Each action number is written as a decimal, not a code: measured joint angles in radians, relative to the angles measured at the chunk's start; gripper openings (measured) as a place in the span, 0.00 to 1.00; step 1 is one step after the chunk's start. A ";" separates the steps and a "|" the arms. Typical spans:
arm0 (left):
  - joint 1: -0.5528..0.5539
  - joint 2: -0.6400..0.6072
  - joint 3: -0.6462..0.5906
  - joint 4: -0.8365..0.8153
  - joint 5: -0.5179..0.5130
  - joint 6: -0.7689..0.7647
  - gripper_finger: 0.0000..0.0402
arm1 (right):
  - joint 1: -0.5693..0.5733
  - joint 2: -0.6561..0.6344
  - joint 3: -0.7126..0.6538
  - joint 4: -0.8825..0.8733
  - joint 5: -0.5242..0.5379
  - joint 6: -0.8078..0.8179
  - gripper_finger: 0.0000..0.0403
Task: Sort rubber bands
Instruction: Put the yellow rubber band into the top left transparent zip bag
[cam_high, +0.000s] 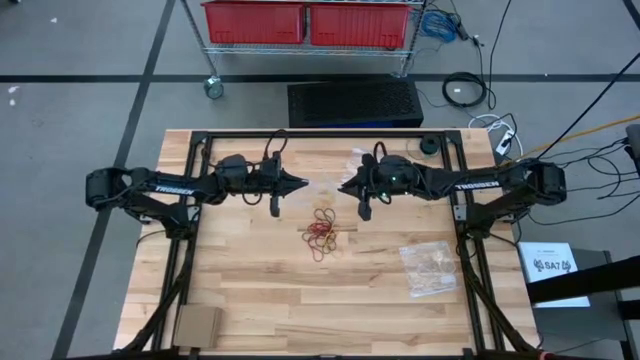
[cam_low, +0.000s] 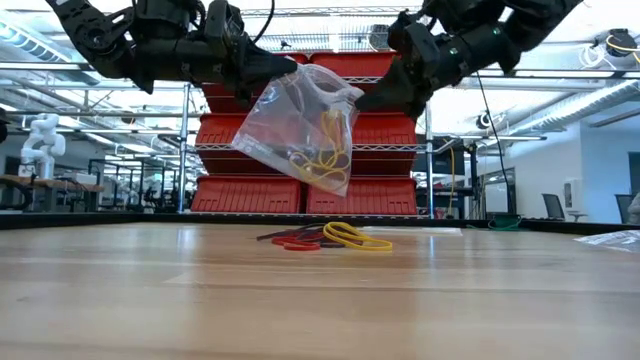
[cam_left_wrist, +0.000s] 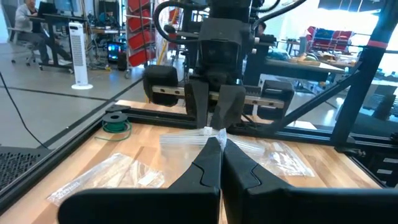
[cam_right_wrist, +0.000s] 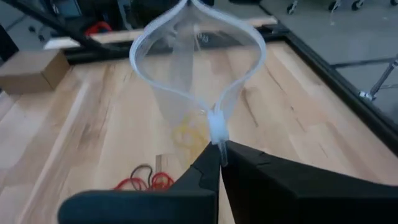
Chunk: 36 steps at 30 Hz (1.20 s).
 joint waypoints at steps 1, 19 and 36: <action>0.000 0.000 0.000 0.000 0.000 0.000 0.00 | 0.000 -0.005 0.013 -0.039 0.002 -0.007 0.00; -0.011 0.203 0.005 0.205 0.000 -0.015 0.00 | -0.017 0.023 0.186 -0.336 0.011 -0.108 0.00; 0.025 0.228 0.021 0.200 0.011 -0.006 0.00 | -0.021 0.017 0.185 -0.506 0.013 -0.067 0.18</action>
